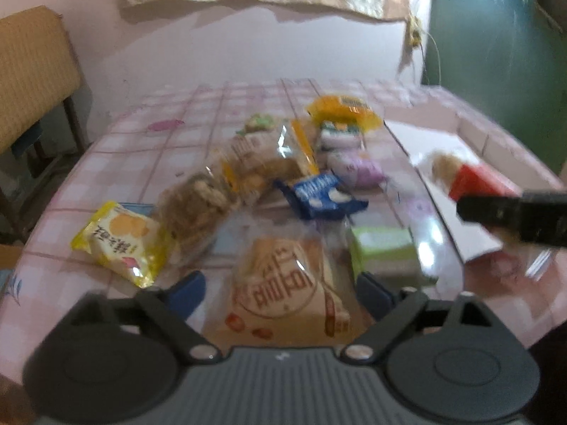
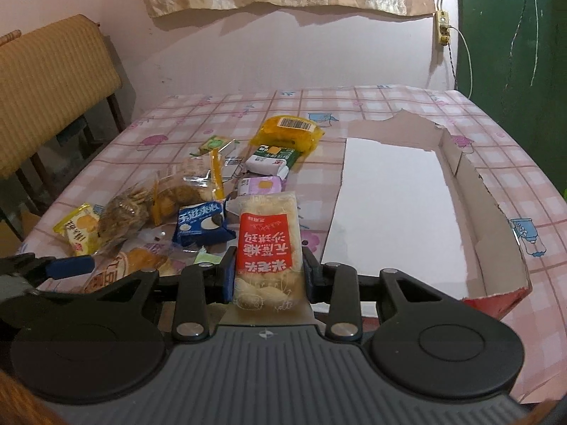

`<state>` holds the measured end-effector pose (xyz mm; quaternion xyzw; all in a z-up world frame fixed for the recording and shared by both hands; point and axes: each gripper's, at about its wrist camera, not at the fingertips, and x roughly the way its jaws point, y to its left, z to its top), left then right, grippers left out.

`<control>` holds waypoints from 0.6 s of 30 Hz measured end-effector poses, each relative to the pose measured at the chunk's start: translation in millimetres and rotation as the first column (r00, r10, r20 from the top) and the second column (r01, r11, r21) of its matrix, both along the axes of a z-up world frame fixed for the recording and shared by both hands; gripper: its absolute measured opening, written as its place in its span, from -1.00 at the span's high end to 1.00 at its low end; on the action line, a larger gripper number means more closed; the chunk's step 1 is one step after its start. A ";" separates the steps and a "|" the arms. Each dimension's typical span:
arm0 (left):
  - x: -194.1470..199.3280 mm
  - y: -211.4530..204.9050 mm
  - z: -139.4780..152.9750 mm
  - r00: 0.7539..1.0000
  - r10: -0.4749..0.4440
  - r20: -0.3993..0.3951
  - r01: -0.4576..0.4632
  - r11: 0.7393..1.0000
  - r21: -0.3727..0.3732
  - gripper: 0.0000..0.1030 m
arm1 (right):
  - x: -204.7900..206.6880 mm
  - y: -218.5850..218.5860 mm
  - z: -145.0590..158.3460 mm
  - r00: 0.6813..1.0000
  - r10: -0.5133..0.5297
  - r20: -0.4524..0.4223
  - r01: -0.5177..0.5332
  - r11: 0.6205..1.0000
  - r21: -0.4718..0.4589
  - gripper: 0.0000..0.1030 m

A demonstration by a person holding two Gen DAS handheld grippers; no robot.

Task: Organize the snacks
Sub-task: 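Lift both held bags and carry them toward the white cardboard box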

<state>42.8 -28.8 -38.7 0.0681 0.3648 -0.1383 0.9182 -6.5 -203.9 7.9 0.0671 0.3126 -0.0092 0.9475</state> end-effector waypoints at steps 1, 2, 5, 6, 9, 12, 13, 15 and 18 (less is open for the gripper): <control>1.3 -2.4 -3.1 1.000 -0.006 0.001 0.006 1.000 0.015 -0.47 | 0.8 0.5 -0.1 1.000 0.002 0.002 -0.002 1.000 0.000 0.17; 3.2 -3.3 -5.6 1.000 -0.015 -0.005 0.015 1.000 0.015 -0.30 | 1.5 0.1 -0.8 1.000 0.003 0.002 -0.003 1.000 0.001 0.16; 6.1 0.1 -3.4 1.000 -0.001 -0.007 0.001 1.000 -0.026 -0.25 | 1.1 0.8 -0.5 1.000 0.003 0.004 -0.003 1.000 0.008 0.17; 5.6 0.7 -2.5 1.000 0.000 -0.004 0.000 1.000 -0.030 -0.24 | 1.1 0.9 -0.4 1.000 0.003 0.006 -0.003 1.000 0.005 0.17; -1.2 2.2 2.1 1.000 0.011 0.010 -0.010 0.999 -0.043 -0.23 | -0.4 -1.2 1.2 1.000 -0.002 0.014 0.002 1.000 0.009 0.16; -7.9 5.4 14.8 0.999 0.013 0.029 -0.011 0.996 -0.083 -0.23 | -1.8 0.4 2.5 1.000 -0.003 0.024 0.003 1.000 0.009 0.16; -9.8 6.2 21.0 0.999 0.018 0.042 -0.014 0.996 -0.093 -0.22 | -3.0 1.2 2.9 1.000 -0.002 0.027 0.001 1.000 0.009 0.16; -13.7 8.5 33.3 0.998 0.019 0.067 -0.011 0.993 -0.117 -0.22 | -5.9 2.9 5.1 0.999 0.003 0.036 -0.003 1.000 0.002 0.17; -18.0 9.4 50.4 0.993 0.032 0.110 -0.016 0.990 -0.140 -0.22 | -10.3 3.1 10.3 0.999 0.009 0.052 -0.009 1.000 -0.001 0.17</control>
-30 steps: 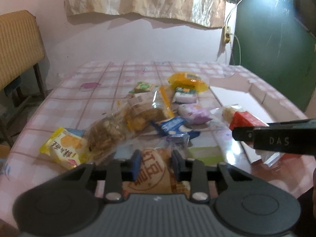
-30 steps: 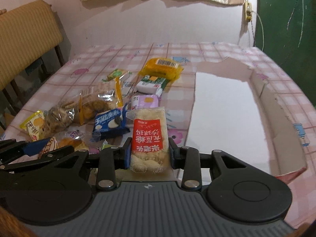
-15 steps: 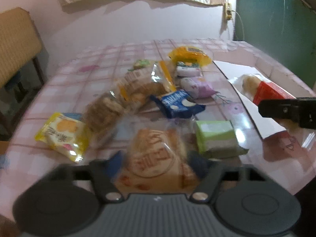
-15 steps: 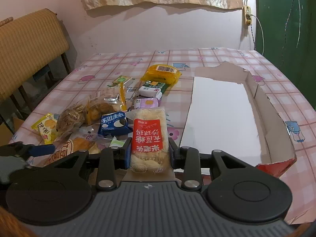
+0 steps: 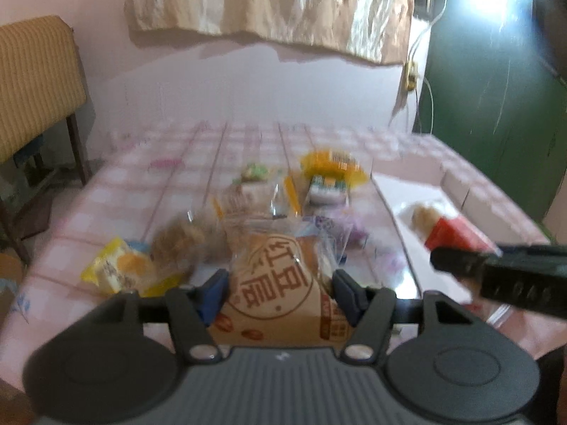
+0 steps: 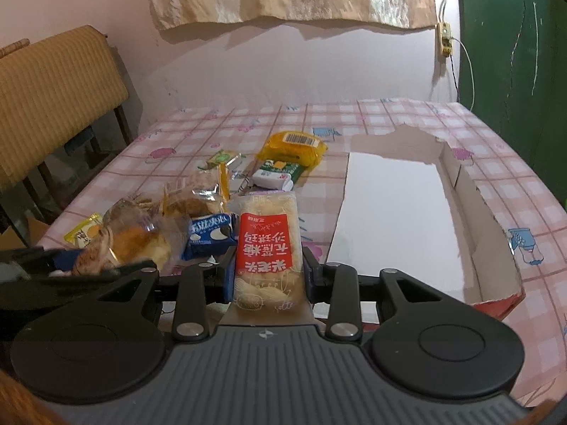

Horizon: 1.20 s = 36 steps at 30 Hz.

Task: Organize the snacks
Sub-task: 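Lift both held bags and carry them toward the white cardboard box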

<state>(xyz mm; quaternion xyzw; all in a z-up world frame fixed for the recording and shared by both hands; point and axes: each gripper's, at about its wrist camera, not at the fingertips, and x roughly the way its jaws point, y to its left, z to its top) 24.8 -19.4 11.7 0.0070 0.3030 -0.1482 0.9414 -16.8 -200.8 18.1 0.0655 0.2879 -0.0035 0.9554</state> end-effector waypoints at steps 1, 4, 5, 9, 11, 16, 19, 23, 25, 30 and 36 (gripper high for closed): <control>-1.5 0.4 4.8 1.000 0.003 0.015 -0.003 1.000 -0.005 -0.22 | -1.1 -0.8 2.1 1.000 0.002 0.006 -0.002 1.000 0.002 0.17; -4.2 -0.8 18.3 0.999 0.008 0.046 -0.007 1.000 -0.015 -0.22 | -5.8 -2.1 9.1 1.000 0.003 0.026 -0.003 1.000 0.004 0.17; -5.5 -1.8 21.9 0.998 0.009 0.056 -0.008 1.000 -0.016 -0.22 | -7.4 -2.6 11.5 0.999 0.003 0.033 -0.003 1.000 0.006 0.17; -8.9 -6.4 33.8 0.995 0.017 0.094 -0.017 1.000 -0.005 -0.22 | -14.3 -3.0 19.9 0.998 0.008 0.058 -0.009 1.000 0.008 0.17; -9.3 -10.9 37.9 0.994 0.023 0.107 -0.024 1.000 0.012 -0.22 | -17.5 -2.9 24.1 0.997 0.013 0.071 -0.013 1.000 0.002 0.17; -8.3 -17.8 46.1 0.992 0.048 0.119 -0.052 0.998 0.030 -0.22 | -21.0 -3.1 31.3 0.996 0.015 0.089 -0.015 1.000 -0.003 0.17; -8.2 -21.0 51.0 0.990 0.064 0.126 -0.070 0.997 0.039 -0.22 | -24.3 -4.1 35.2 0.995 0.012 0.098 -0.011 1.000 -0.008 0.17; -6.3 -25.0 55.6 0.988 0.084 0.129 -0.091 0.995 0.045 -0.22 | -24.7 -9.3 37.6 0.994 -0.002 0.105 0.003 1.000 -0.008 0.17; -6.3 -27.7 57.1 0.987 0.088 0.131 -0.095 0.994 0.048 -0.22 | -27.0 -10.6 39.0 0.994 -0.009 0.110 0.010 1.000 -0.007 0.17; -5.9 -35.0 59.0 0.988 0.080 0.130 -0.087 0.995 0.049 -0.22 | -32.2 -17.0 42.6 0.993 -0.025 0.120 0.026 1.000 -0.010 0.17; -4.0 -47.9 62.3 0.990 0.052 0.130 -0.060 0.997 0.053 -0.22 | -36.9 -24.0 46.0 0.990 -0.048 0.130 0.049 0.999 -0.006 0.17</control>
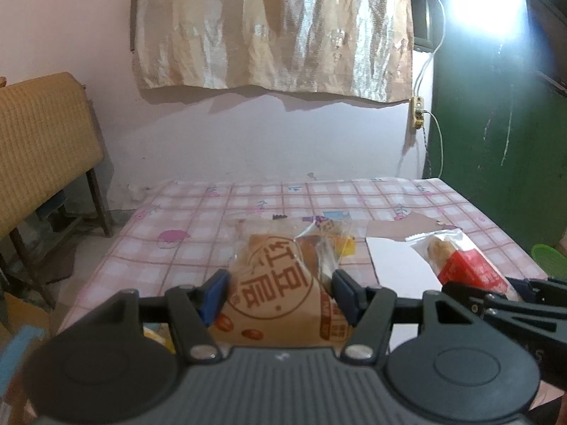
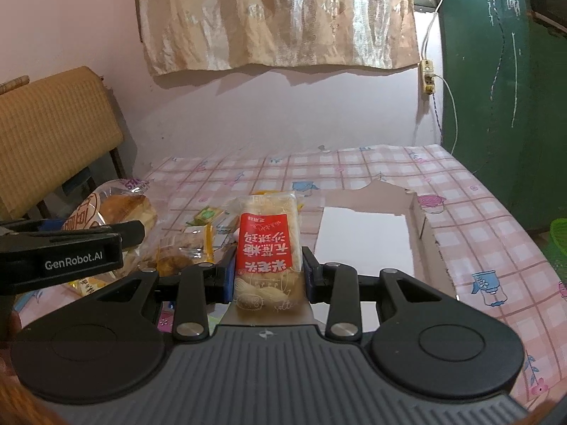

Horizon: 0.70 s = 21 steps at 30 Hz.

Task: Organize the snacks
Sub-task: 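Lift both held bags and carry them toward the white cardboard box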

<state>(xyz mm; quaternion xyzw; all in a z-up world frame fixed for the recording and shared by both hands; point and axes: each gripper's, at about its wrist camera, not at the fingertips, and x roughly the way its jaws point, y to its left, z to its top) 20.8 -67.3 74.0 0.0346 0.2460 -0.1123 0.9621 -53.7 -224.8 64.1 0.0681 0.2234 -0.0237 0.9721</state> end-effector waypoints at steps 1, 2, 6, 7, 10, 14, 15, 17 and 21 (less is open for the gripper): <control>0.2 -2.2 0.5 1.000 -0.006 0.000 0.006 1.000 -0.001 -0.22 | -1.3 -1.2 0.3 1.000 -0.003 0.001 0.003 1.000 -0.001 0.17; 0.2 -4.2 0.8 1.000 -0.011 0.000 0.011 1.000 0.001 -0.22 | -1.3 -2.5 0.7 1.000 -0.007 0.003 0.007 1.000 -0.002 0.17; 0.4 -13.5 1.5 1.000 -0.029 -0.001 0.029 1.000 0.004 -0.22 | -1.4 -8.7 2.1 1.000 -0.022 0.005 0.022 1.000 0.002 0.17; 1.4 -15.7 2.0 0.999 -0.034 -0.002 0.034 0.999 0.003 -0.22 | -0.2 -11.3 2.8 1.000 -0.026 0.006 0.025 1.000 0.003 0.17; 3.4 -22.6 3.1 0.999 -0.048 -0.005 0.048 0.999 0.002 -0.22 | -0.1 -17.2 3.5 0.999 -0.033 0.006 0.033 0.999 0.007 0.16; 4.6 -30.7 3.2 0.998 -0.065 -0.007 0.065 0.998 0.003 -0.22 | 1.4 -22.7 3.9 0.999 -0.048 0.006 0.048 0.999 0.013 0.17; 4.7 -33.2 3.2 0.998 -0.069 -0.008 0.069 0.998 0.004 -0.22 | 1.9 -25.1 4.0 0.999 -0.051 0.005 0.051 0.999 0.015 0.17; 6.1 -36.5 2.6 0.997 -0.078 -0.011 0.078 0.997 0.004 -0.22 | 1.4 -27.8 3.6 0.998 -0.059 0.004 0.059 0.998 0.017 0.17; 7.1 -44.5 1.1 0.995 -0.094 -0.016 0.094 0.996 0.005 -0.22 | 2.0 -35.2 3.7 0.997 -0.075 0.004 0.075 0.997 0.020 0.17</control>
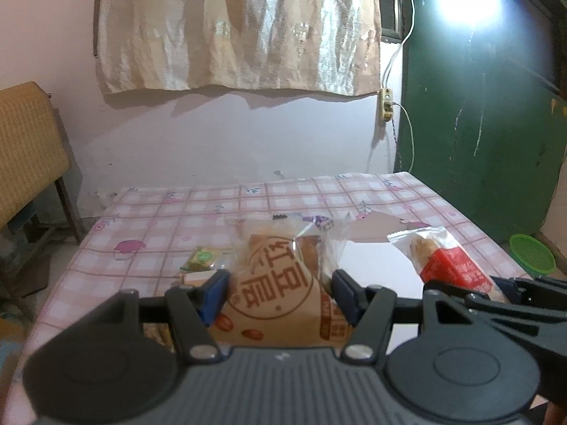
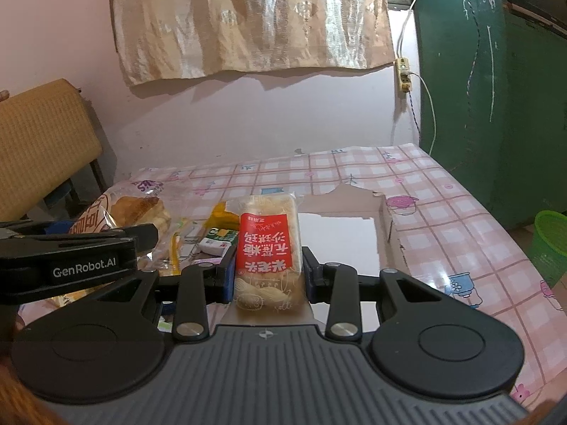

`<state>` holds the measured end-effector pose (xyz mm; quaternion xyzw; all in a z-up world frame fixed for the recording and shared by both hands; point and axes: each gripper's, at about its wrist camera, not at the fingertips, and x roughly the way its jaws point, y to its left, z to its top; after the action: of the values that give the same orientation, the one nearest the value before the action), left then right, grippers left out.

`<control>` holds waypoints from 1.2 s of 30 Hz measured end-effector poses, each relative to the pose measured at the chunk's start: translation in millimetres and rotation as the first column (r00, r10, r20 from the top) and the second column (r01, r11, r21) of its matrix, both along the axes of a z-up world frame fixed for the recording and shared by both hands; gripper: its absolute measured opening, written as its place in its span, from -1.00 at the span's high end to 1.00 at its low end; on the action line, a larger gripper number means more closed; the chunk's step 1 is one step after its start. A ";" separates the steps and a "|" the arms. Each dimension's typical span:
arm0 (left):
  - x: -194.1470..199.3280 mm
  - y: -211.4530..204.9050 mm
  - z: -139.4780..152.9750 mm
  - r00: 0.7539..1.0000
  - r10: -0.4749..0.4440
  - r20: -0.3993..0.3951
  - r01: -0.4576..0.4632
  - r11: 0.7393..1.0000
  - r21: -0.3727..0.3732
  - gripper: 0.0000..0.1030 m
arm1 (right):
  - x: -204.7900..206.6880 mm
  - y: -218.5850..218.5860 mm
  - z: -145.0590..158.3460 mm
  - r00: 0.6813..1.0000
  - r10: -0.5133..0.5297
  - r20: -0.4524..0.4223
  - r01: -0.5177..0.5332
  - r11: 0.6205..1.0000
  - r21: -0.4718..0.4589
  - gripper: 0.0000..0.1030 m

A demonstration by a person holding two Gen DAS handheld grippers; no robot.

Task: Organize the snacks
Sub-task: 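Lift both held bags and carry them toward the white cardboard box, then lower both bags into the white box and open both tools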

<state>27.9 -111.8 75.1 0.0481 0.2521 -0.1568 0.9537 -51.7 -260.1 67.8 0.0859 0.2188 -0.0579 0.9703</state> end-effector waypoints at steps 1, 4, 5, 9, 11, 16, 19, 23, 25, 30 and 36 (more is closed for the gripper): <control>0.8 -2.5 -0.5 1.000 -0.005 -0.004 0.005 1.000 -0.001 -0.22 | 0.1 -2.2 -0.3 1.000 -0.005 0.000 0.005 1.000 0.001 0.17; 4.5 -9.2 -1.7 1.000 -0.016 -0.012 0.016 1.000 -0.003 -0.22 | 1.8 -9.7 -1.0 1.000 -0.022 -0.004 0.022 1.000 0.005 0.16; 5.6 -11.2 -2.3 1.000 -0.021 -0.015 0.021 1.000 -0.005 -0.22 | 2.8 -12.5 -1.3 1.000 -0.028 -0.006 0.028 1.000 0.007 0.17; 12.1 -22.0 -4.1 0.999 -0.040 -0.025 0.040 0.999 -0.004 -0.22 | 6.4 -22.3 -4.5 0.999 -0.050 -0.016 0.050 0.999 0.010 0.17; 13.4 -27.0 -5.1 0.998 -0.053 -0.027 0.052 0.999 -0.003 -0.22 | 7.6 -27.0 -6.3 0.998 -0.059 -0.022 0.059 0.998 0.011 0.17; 18.3 -40.6 -11.2 0.996 -0.080 -0.042 0.080 0.997 -0.001 -0.22 | 12.2 -42.2 -11.4 0.995 -0.091 -0.037 0.092 0.996 0.018 0.17; 22.9 -48.8 -15.4 0.994 -0.095 -0.052 0.095 0.995 -0.002 -0.22 | 19.6 -51.3 -13.7 0.993 -0.106 -0.051 0.107 0.994 0.010 0.17; 30.9 -59.5 -21.7 0.992 -0.107 -0.069 0.107 0.994 -0.004 -0.22 | 30.7 -66.5 -16.9 0.990 -0.120 -0.067 0.122 0.992 0.015 0.17; 34.7 -64.0 -25.0 0.991 -0.111 -0.077 0.111 0.994 -0.004 -0.22 | 37.6 -72.9 -18.4 0.989 -0.125 -0.076 0.127 0.992 0.014 0.17; 46.3 -78.1 -34.7 0.988 -0.124 -0.096 0.125 0.992 0.000 -0.22 | 56.4 -87.2 -22.1 0.986 -0.135 -0.098 0.137 0.990 0.015 0.17; 62.4 -94.7 -45.4 0.984 -0.134 -0.120 0.135 0.991 0.001 -0.22 | 85.8 -106.0 -28.5 0.982 -0.141 -0.122 0.145 0.989 0.019 0.17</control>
<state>90.3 -206.5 29.7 0.0600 0.3059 -0.2224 0.9238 34.1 -366.0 39.3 0.1111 0.2711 -0.1296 0.9473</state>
